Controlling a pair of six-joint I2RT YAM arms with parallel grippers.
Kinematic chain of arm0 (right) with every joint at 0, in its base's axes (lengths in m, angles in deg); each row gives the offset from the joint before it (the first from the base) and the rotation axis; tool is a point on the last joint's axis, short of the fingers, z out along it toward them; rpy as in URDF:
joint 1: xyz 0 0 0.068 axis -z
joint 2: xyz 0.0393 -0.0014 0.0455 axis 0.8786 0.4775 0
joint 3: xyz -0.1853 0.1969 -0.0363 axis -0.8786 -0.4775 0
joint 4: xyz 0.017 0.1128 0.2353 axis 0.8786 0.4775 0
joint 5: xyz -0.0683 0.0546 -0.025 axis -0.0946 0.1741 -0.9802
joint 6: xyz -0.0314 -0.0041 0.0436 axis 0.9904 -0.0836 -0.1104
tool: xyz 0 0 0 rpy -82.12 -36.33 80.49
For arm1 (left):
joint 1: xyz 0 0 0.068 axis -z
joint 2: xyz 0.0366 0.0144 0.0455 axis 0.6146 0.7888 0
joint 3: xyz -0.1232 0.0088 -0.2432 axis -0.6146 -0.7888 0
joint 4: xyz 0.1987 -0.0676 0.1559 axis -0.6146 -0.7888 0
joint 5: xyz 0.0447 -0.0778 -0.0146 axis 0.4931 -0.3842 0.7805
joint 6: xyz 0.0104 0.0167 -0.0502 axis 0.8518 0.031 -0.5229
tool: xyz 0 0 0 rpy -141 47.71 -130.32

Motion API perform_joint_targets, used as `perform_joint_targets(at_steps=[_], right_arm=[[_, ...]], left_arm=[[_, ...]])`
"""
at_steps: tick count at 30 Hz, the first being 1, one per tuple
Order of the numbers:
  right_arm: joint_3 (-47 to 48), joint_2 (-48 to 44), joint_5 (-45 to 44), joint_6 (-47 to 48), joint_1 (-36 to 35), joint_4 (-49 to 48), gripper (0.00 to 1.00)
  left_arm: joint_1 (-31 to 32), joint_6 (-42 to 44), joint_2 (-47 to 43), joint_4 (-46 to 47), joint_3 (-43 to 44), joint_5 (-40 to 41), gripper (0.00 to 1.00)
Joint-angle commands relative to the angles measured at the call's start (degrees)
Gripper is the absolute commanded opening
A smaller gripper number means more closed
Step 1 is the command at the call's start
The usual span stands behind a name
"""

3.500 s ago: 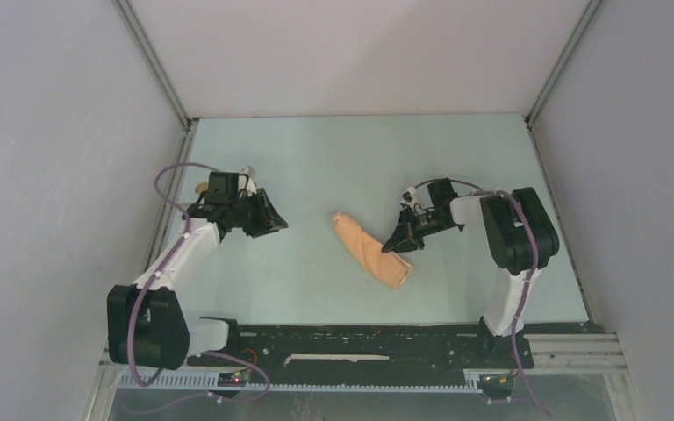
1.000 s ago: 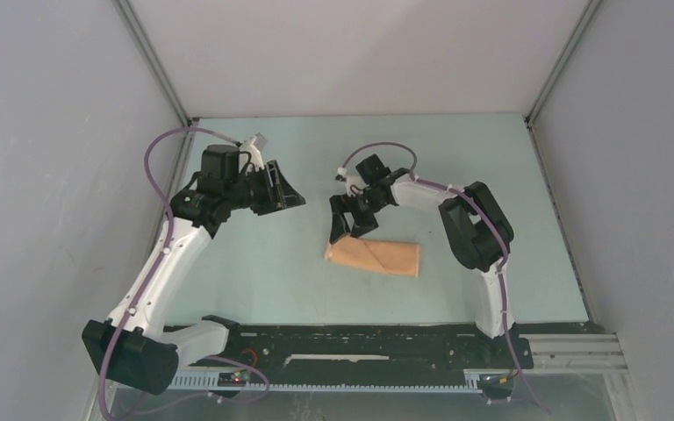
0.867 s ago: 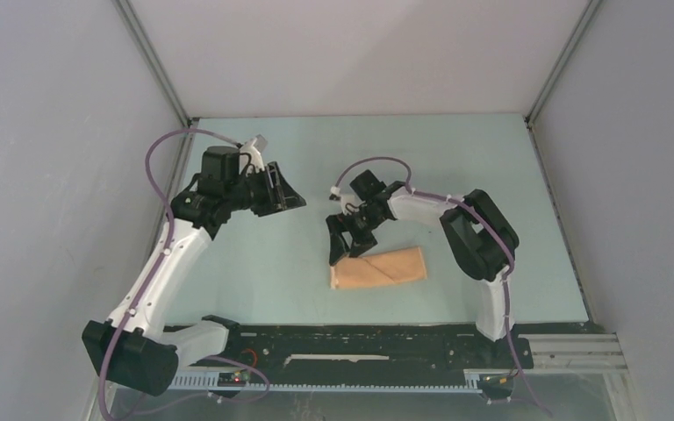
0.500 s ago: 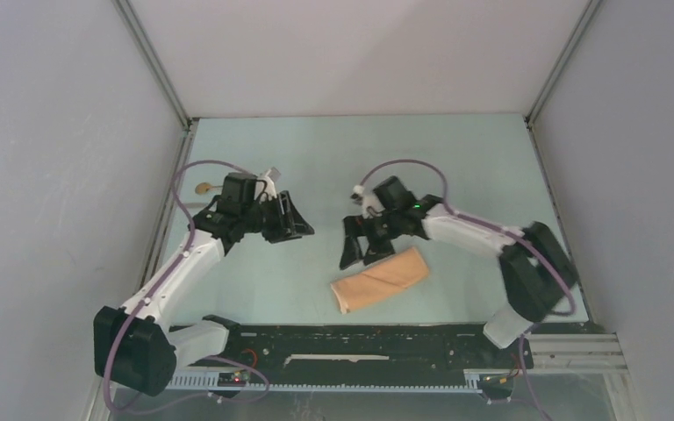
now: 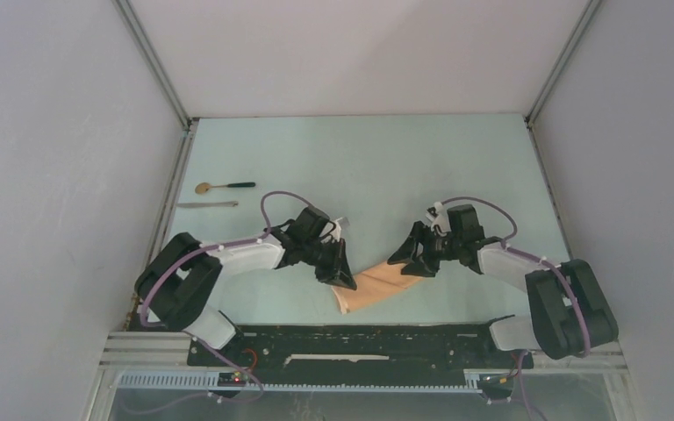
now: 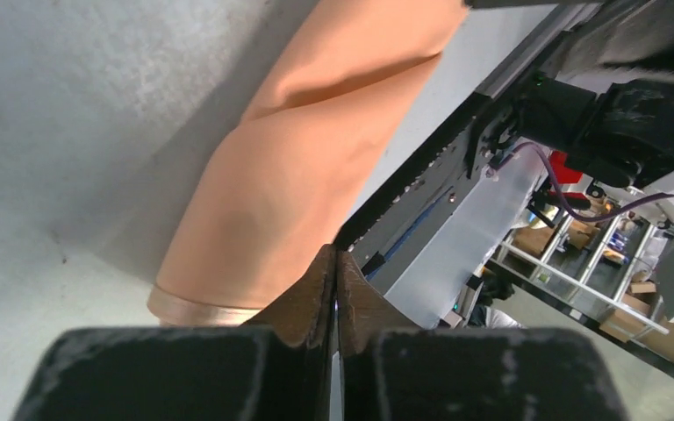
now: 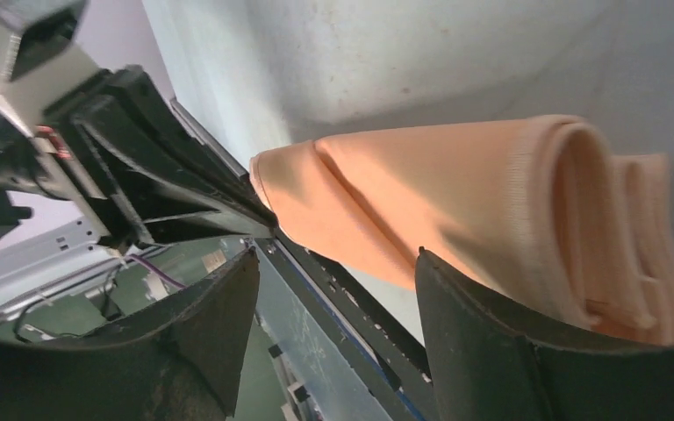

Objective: Fold the napkin into a case and place the utensils inside
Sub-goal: Smooth out the smaller rectangle-folded napkin at the center of the board.

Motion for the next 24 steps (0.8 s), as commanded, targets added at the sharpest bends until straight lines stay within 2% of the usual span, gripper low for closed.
perform_joint_targets(at_steps=[1, 6, 9, 10, 13, 15, 17, 21, 24], right_arm=[[-3.49, 2.66, 5.96, -0.01, 4.86, -8.13, 0.73], [-8.24, 6.10, 7.08, -1.01, 9.96, -13.87, 0.76], [-7.05, 4.99, 7.49, -0.27, 9.64, -11.52, 0.76], [-5.85, 3.30, 7.06, 0.52, 8.96, -8.95, 0.76], [-1.70, -2.45, 5.08, 0.84, 5.49, -3.93, 0.79], [0.59, -3.44, 4.65, -0.76, 3.25, -4.91, 0.80], [1.88, -0.97, 5.67, -2.95, 2.78, -8.76, 0.81], [2.94, 8.78, 9.25, -9.08, 3.74, -21.59, 0.80], [3.26, 16.75, 10.57, -9.85, 6.02, -26.21, 0.80]], left_arm=[[-0.13, -0.43, 2.57, 5.85, -2.19, -3.96, 0.06], [-0.14, 4.26, 6.99, 4.13, -3.93, 0.04, 0.04], [-0.10, 8.22, 7.73, 0.80, -2.95, 3.42, 0.06], [-0.08, 9.61, 6.99, -1.82, -1.86, 4.84, 0.09], [-0.09, 11.78, 1.30, -7.39, 0.83, 6.56, 0.26], [-0.04, 11.10, -2.62, -8.43, 2.03, 5.33, 0.36], [-0.11, 9.77, -4.26, -8.40, 3.00, 3.94, 0.39], [-0.08, 8.14, -1.48, -7.56, 2.43, 4.20, 0.34], [-0.12, 7.46, 0.62, -5.55, -0.11, 6.58, 0.26]])
